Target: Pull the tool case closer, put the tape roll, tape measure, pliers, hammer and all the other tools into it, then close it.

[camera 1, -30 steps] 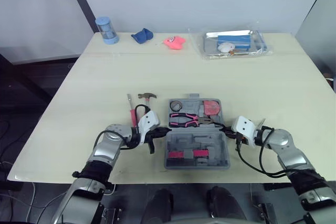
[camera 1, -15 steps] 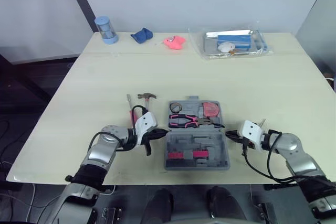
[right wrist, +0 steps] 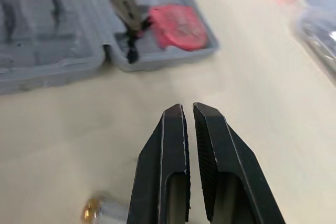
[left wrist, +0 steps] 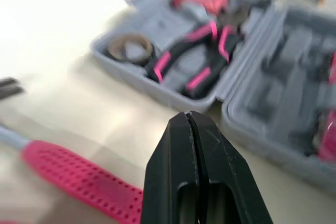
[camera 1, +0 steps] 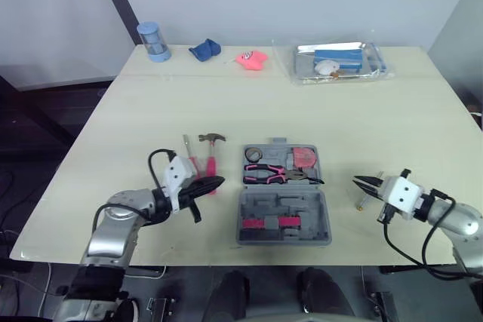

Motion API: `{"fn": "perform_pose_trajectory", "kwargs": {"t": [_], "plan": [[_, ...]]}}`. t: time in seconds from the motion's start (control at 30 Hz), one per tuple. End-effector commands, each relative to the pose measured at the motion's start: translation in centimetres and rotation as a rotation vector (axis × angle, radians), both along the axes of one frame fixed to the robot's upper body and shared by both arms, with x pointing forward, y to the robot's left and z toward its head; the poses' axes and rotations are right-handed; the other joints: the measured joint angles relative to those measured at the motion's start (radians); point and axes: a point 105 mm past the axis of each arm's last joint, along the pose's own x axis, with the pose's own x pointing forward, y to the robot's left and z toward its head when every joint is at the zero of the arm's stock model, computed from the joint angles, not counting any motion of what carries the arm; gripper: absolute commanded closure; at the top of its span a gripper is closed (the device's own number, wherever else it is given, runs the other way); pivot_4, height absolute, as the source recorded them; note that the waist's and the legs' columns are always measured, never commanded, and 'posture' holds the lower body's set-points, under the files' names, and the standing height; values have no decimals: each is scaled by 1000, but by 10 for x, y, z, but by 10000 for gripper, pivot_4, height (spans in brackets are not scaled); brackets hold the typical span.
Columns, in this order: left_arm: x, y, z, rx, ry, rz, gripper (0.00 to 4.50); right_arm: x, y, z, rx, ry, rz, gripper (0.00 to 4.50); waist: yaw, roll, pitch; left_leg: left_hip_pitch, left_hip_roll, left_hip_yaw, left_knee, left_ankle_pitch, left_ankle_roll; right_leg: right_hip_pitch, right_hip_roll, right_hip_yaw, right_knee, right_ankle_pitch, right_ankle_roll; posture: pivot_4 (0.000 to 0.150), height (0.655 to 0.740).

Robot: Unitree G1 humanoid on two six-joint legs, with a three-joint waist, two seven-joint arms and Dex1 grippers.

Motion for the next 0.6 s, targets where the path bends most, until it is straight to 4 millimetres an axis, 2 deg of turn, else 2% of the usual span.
{"fn": "perform_pose_trajectory", "kwargs": {"t": [0.03,0.23,0.33,0.37,0.4,0.43,0.53,0.6], "plan": [[-9,30,24,-69,-80,115,45000,-12,-19,11,127,21,-98,41647,0,0,0,0,0,0,0,0,0,0,0,0,0,0,0,1500,7400],[-34,84,16,-120,-66,331,45000,-37,-53,6,317,106,-290,41647,0,0,0,0,0,0,0,0,0,0,0,0,-1,0,0,1500,7400],[-46,103,12,-143,-54,414,45000,-49,-74,0,382,143,-391,41647,1,0,0,-1,0,0,0,0,0,0,0,0,-1,0,0,1500,7400],[-50,109,11,-151,-52,444,45000,-53,-80,-3,390,154,-420,38383,1,0,0,-1,0,0,0,0,0,0,0,0,-2,0,0,1500,7400],[-53,114,9,-155,-50,466,39894,-56,-85,-6,392,162,-440,35673,2,0,0,-1,0,0,0,0,0,0,0,0,-2,0,0,1500,7400],[-57,120,7,-164,-44,496,39339,-61,-92,-9,402,171,-468,32492,2,0,0,-1,0,1,0,0,0,0,0,0,-2,0,0,1500,7400],[-70,136,1,-168,-27,572,27684,-73,-110,-14,434,179,-548,18705,1,0,0,-1,0,1,0,0,0,0,0,0,-2,0,0,1500,7400],[-78,145,-3,-163,-20,614,20310,-80,-122,-16,452,176,-596,11444,1,0,0,-1,0,1,0,0,0,0,0,0,-2,-1,0,1500,7400]]}}
